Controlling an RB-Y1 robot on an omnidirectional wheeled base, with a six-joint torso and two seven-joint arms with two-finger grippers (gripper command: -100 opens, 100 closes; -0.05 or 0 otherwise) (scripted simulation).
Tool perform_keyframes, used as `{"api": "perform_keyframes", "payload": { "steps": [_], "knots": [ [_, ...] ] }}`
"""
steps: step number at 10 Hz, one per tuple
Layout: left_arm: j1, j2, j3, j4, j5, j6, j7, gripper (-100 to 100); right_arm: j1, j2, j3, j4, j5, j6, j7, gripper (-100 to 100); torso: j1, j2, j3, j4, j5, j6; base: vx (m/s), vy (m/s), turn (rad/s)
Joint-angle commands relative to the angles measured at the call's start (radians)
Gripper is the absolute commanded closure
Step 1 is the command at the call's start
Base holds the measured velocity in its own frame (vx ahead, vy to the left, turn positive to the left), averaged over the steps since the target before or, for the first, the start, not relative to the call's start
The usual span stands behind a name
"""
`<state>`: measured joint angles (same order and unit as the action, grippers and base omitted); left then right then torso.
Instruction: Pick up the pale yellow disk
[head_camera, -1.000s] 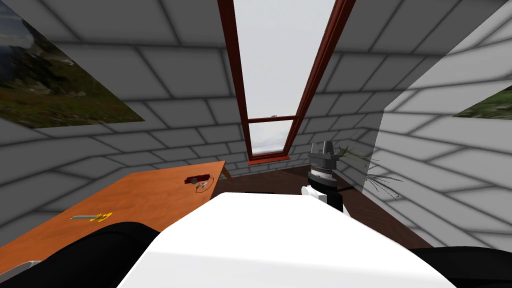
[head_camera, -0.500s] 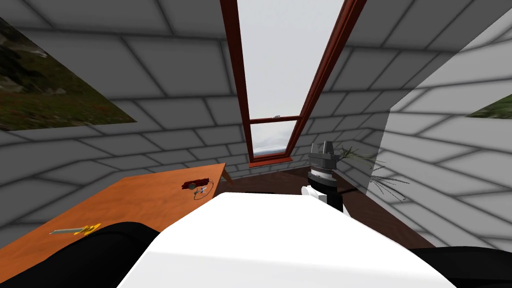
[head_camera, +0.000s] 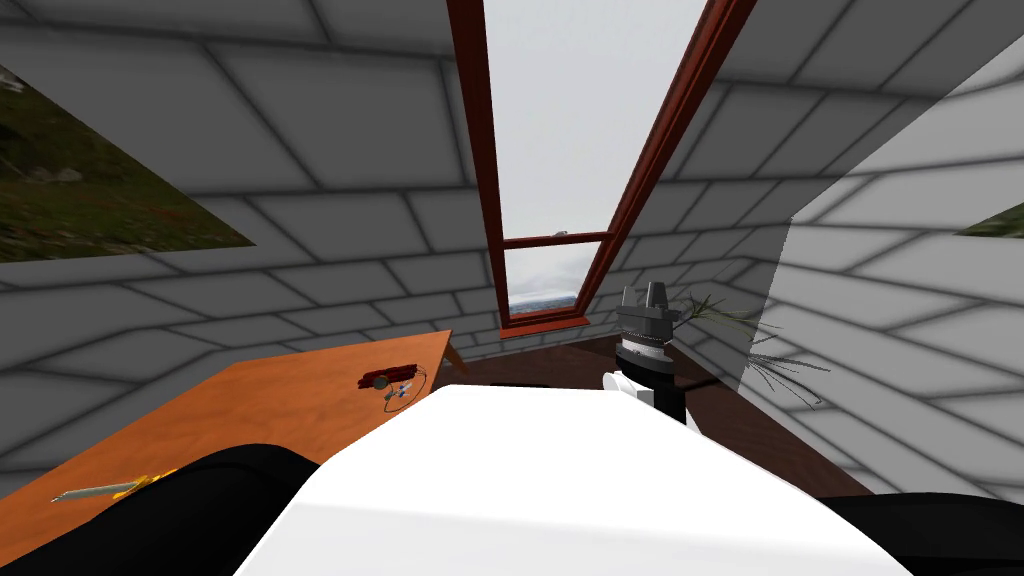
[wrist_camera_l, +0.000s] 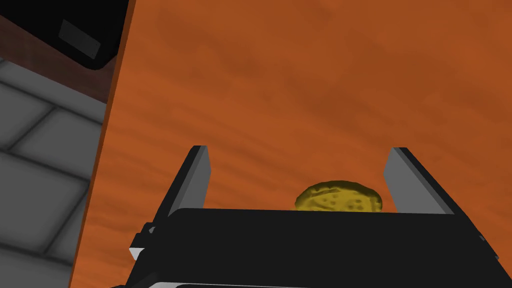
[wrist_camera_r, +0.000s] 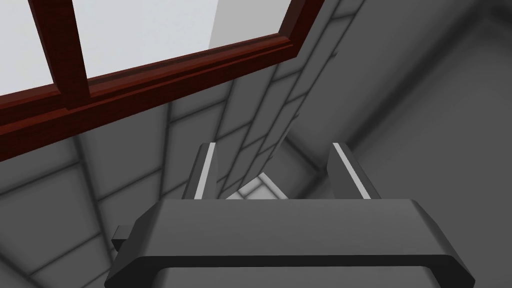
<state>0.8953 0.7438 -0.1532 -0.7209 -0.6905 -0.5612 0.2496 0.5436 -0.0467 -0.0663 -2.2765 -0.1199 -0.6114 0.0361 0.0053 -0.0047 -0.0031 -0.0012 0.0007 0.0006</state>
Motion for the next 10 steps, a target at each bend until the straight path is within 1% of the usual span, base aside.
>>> {"api": "perform_keyframes", "payload": {
  "steps": [1, 2, 3, 5, 6, 7, 8, 9, 10],
  "knots": [
    [-0.01, -0.01, -0.008, 0.045, 0.003, -0.01, -0.009, -100, 0.0, 0.0, 0.0, 0.0, 0.0, 0.0, 0.0, 0, 0.0, 0.0, 0.0, 0.0, 0.0, 0.0, 0.079, 0.08, -0.014],
    [-0.01, -0.02, -0.029, 0.083, 0.01, -0.016, -0.01, -100, 0.0, 0.0, 0.0, 0.0, 0.0, 0.0, 0.0, 0, 0.001, 0.0, 0.0, 0.0, 0.0, 0.0, 0.084, 0.092, -0.038],
    [-0.01, -0.02, -0.029, 0.088, 0.01, -0.016, -0.01, -100, 0.0, 0.0, 0.0, 0.0, 0.0, 0.0, 0.0, 0, 0.002, -0.001, 0.0, 0.0, 0.0, 0.0, 0.077, 0.084, -0.016],
    [-0.015, -0.042, -0.063, 0.157, 0.023, -0.026, -0.014, -100, 0.0, 0.0, 0.0, 0.0, 0.0, 0.0, 0.0, 0, 0.002, -0.002, -0.001, 0.0, 0.001, 0.0, 0.109, 0.123, -0.037],
    [-0.023, -0.061, -0.087, 0.202, 0.035, -0.033, -0.017, -100, 0.0, 0.0, 0.0, 0.0, 0.0, 0.0, 0.0, 0, 0.005, -0.003, -0.002, -0.001, 0.001, 0.0, 0.145, 0.205, -0.083],
    [-0.023, -0.061, -0.087, 0.202, 0.035, -0.033, -0.017, -100, 0.0, 0.0, 0.0, 0.0, 0.0, 0.0, 0.0, 0, 0.009, -0.004, -0.002, -0.001, 0.002, 0.001, 0.119, 0.156, -0.042],
    [-0.026, -0.06, -0.081, 0.205, 0.033, -0.035, -0.018, -100, 0.0, 0.0, 0.0, 0.0, 0.0, 0.0, 0.0, 0, 0.006, -0.004, -0.002, -0.001, 0.002, 0.0, 0.043, 0.055, -0.011],
    [-0.027, -0.06, -0.081, 0.21, 0.034, -0.038, -0.021, 0, 0.0, 0.0, 0.0, 0.0, 0.0, 0.0, 0.0, 0, 0.001, 0.0, 0.0, 0.0, 0.001, 0.0, 0.009, 0.013, -0.003],
    [-0.026, -0.081, -0.078, 0.221, 0.053, -0.036, -0.071, -100, 0.0, 0.0, 0.0, 0.0, 0.0, 0.0, 0.0, 0, -0.003, 0.003, 0.001, 0.0, 0.0, 0.0, 0.036, 0.047, 0.1]
  ]
}}
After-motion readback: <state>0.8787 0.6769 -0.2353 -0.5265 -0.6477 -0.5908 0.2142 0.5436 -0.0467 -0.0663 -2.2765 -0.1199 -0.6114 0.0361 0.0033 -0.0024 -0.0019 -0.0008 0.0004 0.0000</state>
